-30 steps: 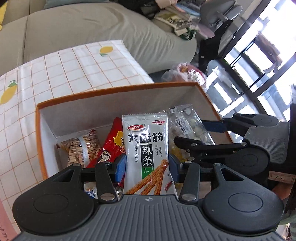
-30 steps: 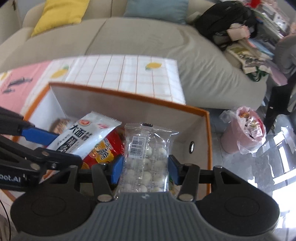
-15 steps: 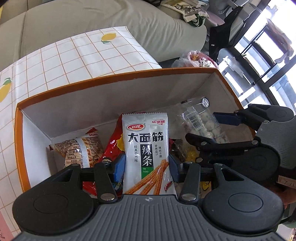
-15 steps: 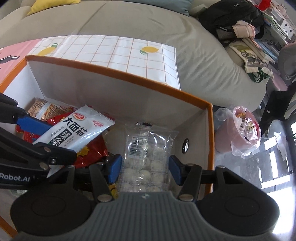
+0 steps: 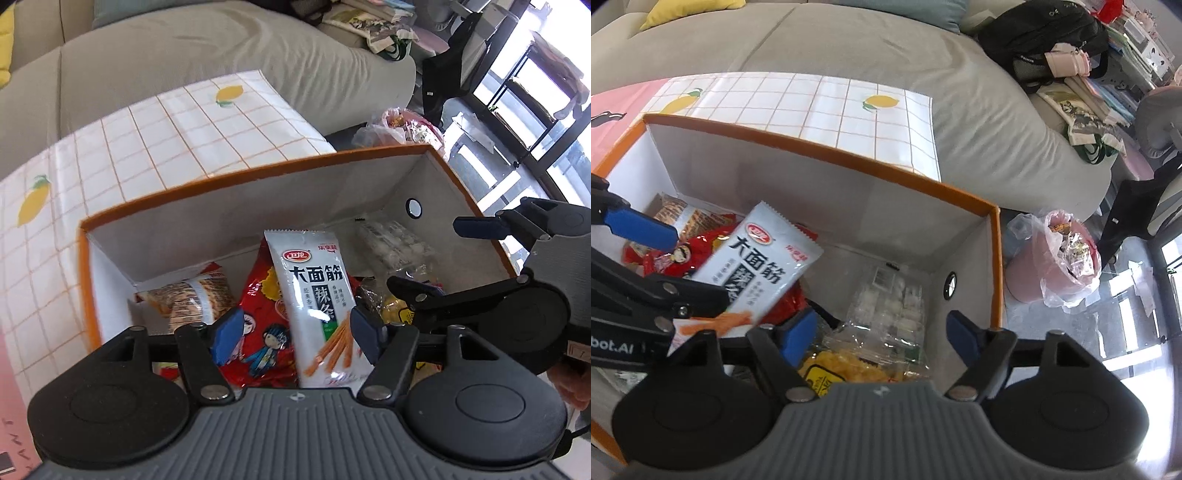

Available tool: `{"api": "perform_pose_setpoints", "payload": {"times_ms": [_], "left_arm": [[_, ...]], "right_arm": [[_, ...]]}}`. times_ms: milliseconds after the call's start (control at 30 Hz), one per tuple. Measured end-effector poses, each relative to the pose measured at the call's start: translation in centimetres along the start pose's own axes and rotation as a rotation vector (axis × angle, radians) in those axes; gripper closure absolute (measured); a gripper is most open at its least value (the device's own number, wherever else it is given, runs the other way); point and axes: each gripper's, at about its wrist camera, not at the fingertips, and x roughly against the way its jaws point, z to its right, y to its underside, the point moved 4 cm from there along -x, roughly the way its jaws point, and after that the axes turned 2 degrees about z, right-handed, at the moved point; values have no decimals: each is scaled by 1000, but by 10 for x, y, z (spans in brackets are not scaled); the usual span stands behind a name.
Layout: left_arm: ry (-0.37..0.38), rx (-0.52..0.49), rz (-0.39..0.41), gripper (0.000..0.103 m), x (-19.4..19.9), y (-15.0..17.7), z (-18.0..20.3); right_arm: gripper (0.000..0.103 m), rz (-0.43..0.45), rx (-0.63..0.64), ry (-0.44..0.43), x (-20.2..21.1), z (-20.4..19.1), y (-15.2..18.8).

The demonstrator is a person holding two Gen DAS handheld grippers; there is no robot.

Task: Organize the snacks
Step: 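Lift both open grippers out of the box and back away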

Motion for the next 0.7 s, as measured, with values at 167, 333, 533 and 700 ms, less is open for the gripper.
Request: {"api": "perform_pose_setpoints", "payload": {"times_ms": [167,333,533,700], "left_arm": [[-33,-25,48,26,38,4,-2],[-83,-48,164,26,94,17,-8],[-162,-73,326,26,159,46,-12],[-228,-69,426,25,204,78,-17]], "right_arm": [[20,19,5,8,28,-11,-5],[15,109,-30,-11,79,-28,-5],[12,225,-131,-81,141,-56,6],[9,325,-226,-119,187,-82,24]]}}
